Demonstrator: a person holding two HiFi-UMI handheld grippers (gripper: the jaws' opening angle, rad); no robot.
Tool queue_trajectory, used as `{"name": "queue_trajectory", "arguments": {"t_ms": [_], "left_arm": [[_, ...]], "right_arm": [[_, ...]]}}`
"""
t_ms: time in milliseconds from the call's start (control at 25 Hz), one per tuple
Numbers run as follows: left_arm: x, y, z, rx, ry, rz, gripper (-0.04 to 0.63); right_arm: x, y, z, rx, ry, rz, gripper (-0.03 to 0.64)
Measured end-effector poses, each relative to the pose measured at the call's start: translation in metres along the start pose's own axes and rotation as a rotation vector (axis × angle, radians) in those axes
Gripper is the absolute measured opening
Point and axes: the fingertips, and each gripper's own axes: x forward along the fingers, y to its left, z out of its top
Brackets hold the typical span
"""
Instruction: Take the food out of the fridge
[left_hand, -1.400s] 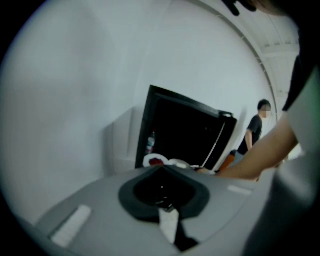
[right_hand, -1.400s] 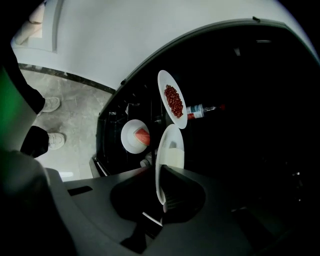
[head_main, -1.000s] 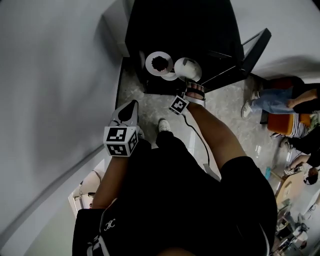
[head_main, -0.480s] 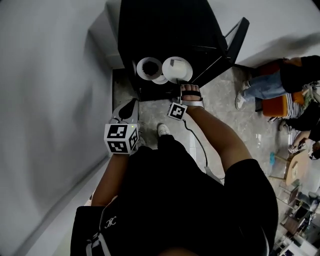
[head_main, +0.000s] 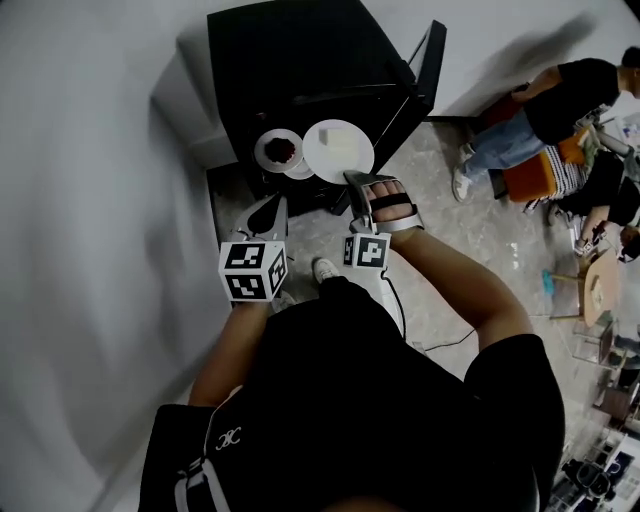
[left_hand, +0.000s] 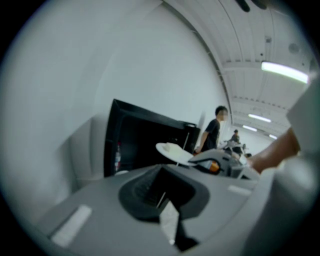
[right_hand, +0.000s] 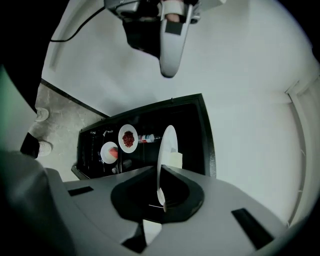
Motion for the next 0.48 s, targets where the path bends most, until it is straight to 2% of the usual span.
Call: {"name": "queue_trajectory", "arguments": {"t_ms": [240,480], "left_arm": [[0.001,-0.011,0.006,0.010,-0.007,-0.048,0.000],[0.000,-0.011,0.017,0.009,-0.037,-0.045,0.000]], "right_arm": [[-0.046,-0.047,0.009,-0.005,-0.026,0.021,0.009],[-0.070,-0.106,0.012,0.014,-0.052,0.000,0.009]]}}
